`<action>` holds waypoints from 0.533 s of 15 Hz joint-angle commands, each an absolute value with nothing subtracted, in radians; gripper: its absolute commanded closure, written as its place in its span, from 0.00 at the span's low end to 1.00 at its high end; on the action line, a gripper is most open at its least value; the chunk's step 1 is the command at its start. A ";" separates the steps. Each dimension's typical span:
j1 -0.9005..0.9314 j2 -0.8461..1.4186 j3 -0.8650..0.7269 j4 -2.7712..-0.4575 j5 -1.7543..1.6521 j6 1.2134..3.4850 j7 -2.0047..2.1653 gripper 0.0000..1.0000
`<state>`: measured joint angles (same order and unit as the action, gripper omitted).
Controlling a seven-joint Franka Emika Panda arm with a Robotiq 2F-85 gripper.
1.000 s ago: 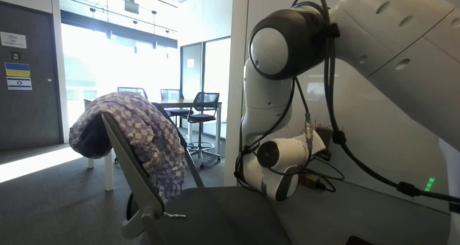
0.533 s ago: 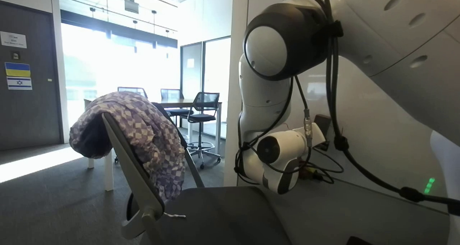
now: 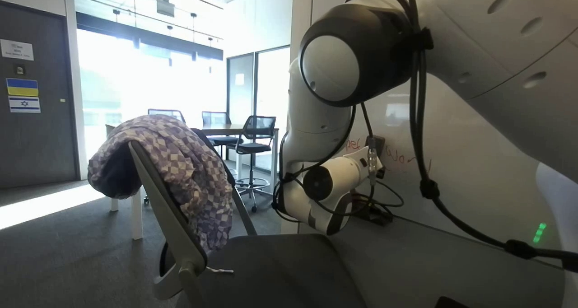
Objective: Erase the words on the whiteboard
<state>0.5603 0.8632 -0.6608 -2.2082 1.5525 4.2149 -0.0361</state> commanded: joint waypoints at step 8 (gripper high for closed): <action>0.427 0.879 -0.700 -2.188 1.523 4.242 -0.024 0.67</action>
